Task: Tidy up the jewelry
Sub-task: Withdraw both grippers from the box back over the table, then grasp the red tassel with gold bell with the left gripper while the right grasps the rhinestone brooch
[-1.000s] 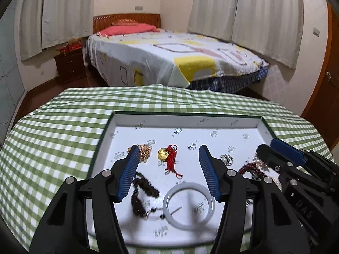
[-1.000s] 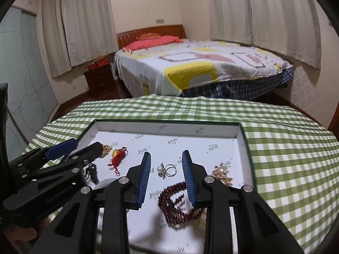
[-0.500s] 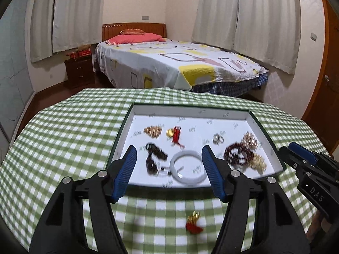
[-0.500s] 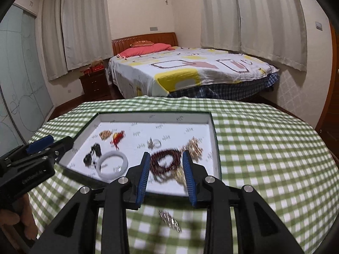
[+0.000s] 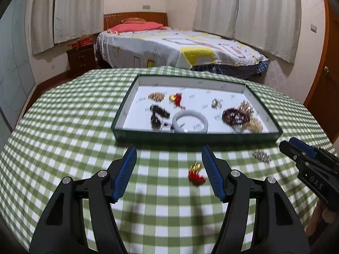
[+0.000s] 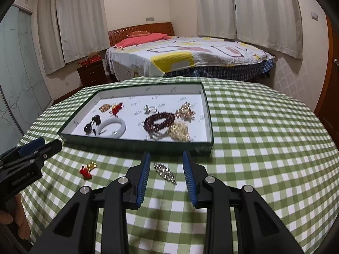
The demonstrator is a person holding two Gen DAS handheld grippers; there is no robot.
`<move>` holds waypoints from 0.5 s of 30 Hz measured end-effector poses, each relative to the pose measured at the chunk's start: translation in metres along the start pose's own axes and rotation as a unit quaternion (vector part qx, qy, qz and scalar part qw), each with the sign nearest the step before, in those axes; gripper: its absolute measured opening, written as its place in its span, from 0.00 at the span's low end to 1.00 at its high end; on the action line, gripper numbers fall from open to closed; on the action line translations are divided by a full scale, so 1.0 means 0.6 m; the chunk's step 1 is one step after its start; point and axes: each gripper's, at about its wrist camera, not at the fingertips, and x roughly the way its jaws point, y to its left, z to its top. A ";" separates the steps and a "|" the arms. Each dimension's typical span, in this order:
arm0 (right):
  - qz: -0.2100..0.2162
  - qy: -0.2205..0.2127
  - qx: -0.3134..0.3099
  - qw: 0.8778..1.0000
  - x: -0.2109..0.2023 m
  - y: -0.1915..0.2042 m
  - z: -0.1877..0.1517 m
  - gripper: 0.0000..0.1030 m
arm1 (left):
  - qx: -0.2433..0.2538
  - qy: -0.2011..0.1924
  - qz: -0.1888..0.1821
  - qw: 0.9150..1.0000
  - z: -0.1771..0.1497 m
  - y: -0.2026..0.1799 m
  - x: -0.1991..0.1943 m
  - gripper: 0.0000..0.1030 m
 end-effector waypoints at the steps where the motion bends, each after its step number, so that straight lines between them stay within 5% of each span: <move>1: 0.001 0.003 0.000 1.000 0.003 0.000 -0.003 0.31 | -0.001 0.004 0.001 1.000 -0.005 0.002 0.002 0.61; 15: 0.001 0.061 0.000 0.998 0.066 0.002 -0.008 0.37 | -0.006 0.032 0.010 0.999 -0.026 0.012 0.037 0.60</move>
